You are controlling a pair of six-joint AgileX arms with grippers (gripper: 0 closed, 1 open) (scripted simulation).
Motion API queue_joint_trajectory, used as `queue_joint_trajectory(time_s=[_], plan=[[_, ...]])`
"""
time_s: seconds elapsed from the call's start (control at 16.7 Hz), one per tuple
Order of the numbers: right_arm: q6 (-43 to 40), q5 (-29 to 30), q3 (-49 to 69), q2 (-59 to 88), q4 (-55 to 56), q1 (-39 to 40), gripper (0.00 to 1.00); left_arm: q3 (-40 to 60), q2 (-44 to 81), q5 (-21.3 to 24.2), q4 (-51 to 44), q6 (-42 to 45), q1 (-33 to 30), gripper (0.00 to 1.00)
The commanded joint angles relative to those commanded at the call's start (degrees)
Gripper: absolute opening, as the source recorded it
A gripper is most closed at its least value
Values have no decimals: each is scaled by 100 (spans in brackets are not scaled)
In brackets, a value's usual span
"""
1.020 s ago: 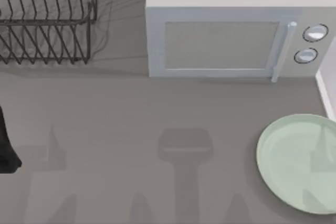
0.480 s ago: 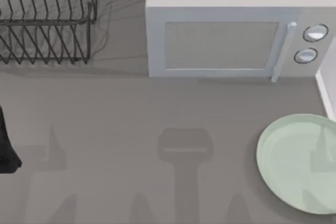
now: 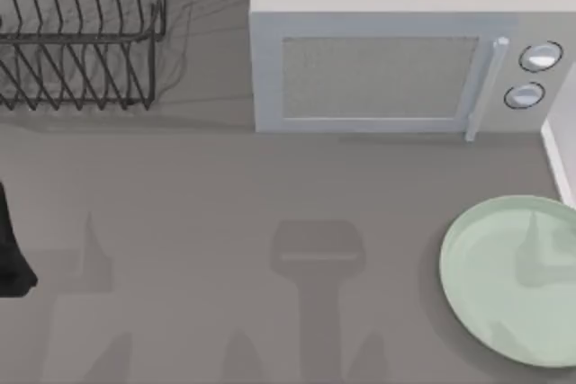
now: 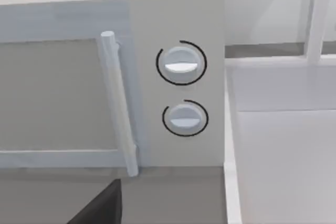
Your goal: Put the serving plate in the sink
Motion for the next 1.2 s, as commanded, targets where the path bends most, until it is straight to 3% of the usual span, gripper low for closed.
queue_joint_trajectory(time_s=[0.78, 1.2], plan=[[2133, 1, 4866, 7016, -4078, 2083, 100, 0, 0, 0, 0, 0, 0, 100], [2706, 2, 6171, 8872, -5174, 2642, 100, 0, 0, 0, 0, 0, 0, 100]])
